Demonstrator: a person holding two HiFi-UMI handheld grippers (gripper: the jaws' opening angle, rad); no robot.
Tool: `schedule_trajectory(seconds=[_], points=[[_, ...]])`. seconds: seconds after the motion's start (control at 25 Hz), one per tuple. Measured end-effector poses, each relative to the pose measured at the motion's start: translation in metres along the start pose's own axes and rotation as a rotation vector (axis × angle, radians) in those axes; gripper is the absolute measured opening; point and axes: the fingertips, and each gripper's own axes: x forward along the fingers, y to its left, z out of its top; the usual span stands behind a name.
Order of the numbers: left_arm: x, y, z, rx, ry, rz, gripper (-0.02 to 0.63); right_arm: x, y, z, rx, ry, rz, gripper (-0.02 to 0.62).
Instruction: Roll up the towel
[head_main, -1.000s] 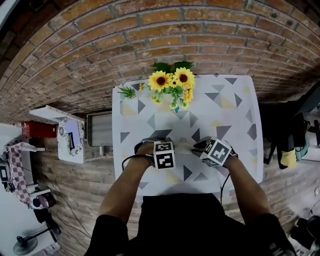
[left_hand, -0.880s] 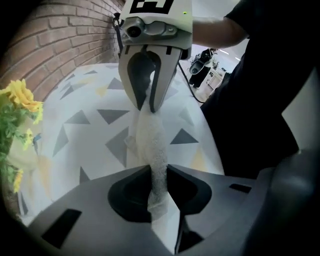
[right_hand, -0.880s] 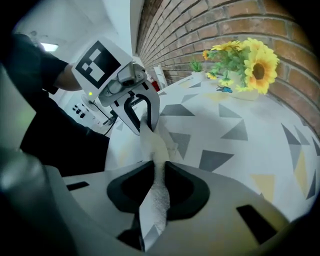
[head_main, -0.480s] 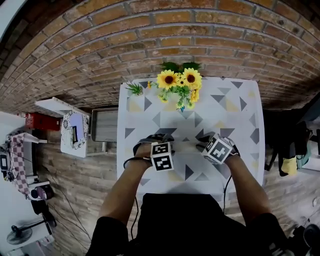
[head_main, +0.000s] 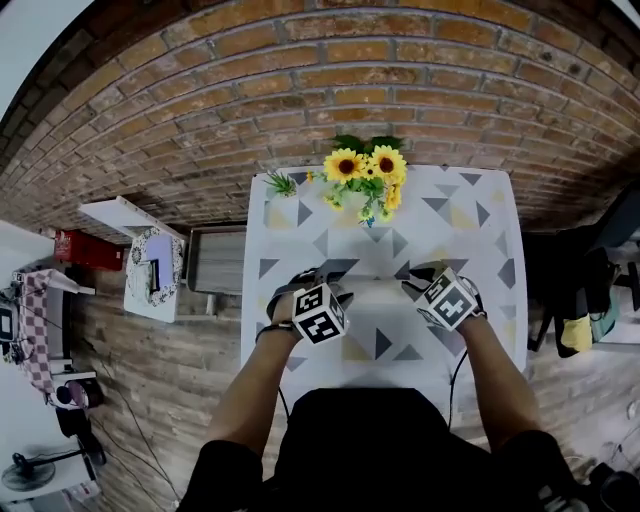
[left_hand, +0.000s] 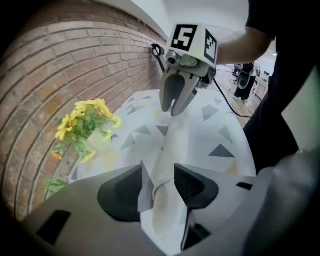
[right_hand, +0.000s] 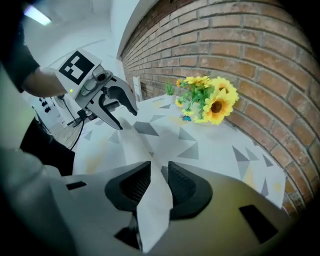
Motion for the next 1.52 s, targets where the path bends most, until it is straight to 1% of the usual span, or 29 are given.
schedule_trajectory(seconds=[0.12,0.2,0.28,0.36,0.44,0.52,0.6,0.76,0.92,1.04,1.12,1.24,1.4,1.44,1.52], points=[[-0.027,0.011,0.005,-0.083,-0.095,0.077,0.194,-0.024,-0.005,0.015,0.056,-0.099,-0.11,0.117],[-0.048,0.009,0.004,-0.144,-0.159,0.106,0.164,-0.043,0.004,0.027,0.103,-0.182,-0.156,0.086],[-0.069,0.0,0.001,-0.194,-0.215,0.127,0.141,-0.061,0.022,0.037,0.141,-0.258,-0.17,0.043],[-0.087,-0.009,-0.003,-0.207,-0.245,0.163,0.129,-0.077,0.041,0.044,0.163,-0.315,-0.182,0.017],[-0.107,-0.018,-0.006,-0.221,-0.277,0.205,0.124,-0.09,0.058,0.047,0.177,-0.352,-0.207,0.017],[-0.128,-0.024,-0.008,-0.264,-0.332,0.244,0.117,-0.103,0.072,0.05,0.188,-0.391,-0.232,0.017],[-0.149,-0.031,-0.012,-0.316,-0.387,0.275,0.108,-0.116,0.092,0.053,0.206,-0.435,-0.234,0.017],[-0.185,-0.056,-0.021,-0.421,-0.507,0.282,0.085,-0.138,0.138,0.048,0.264,-0.5,-0.209,0.017],[-0.214,-0.07,-0.017,-0.471,-0.614,0.3,0.054,-0.161,0.153,0.044,0.293,-0.534,-0.239,0.017],[-0.233,-0.075,-0.014,-0.488,-0.655,0.332,0.046,-0.18,0.155,0.049,0.274,-0.579,-0.266,0.016],[-0.241,-0.075,-0.012,-0.503,-0.665,0.359,0.043,-0.193,0.155,0.053,0.238,-0.614,-0.277,0.015],[-0.252,-0.074,-0.002,-0.532,-0.685,0.398,0.038,-0.214,0.157,0.059,0.187,-0.673,-0.267,0.015],[-0.252,-0.083,0.016,-0.565,-0.699,0.433,0.035,-0.244,0.152,0.051,0.266,-0.783,-0.209,0.015],[-0.25,-0.085,0.021,-0.579,-0.7,0.443,0.035,-0.249,0.15,0.047,0.252,-0.789,-0.212,0.015],[-0.25,-0.087,0.033,-0.606,-0.711,0.468,0.034,-0.259,0.147,0.04,0.187,-0.778,-0.223,0.015]])
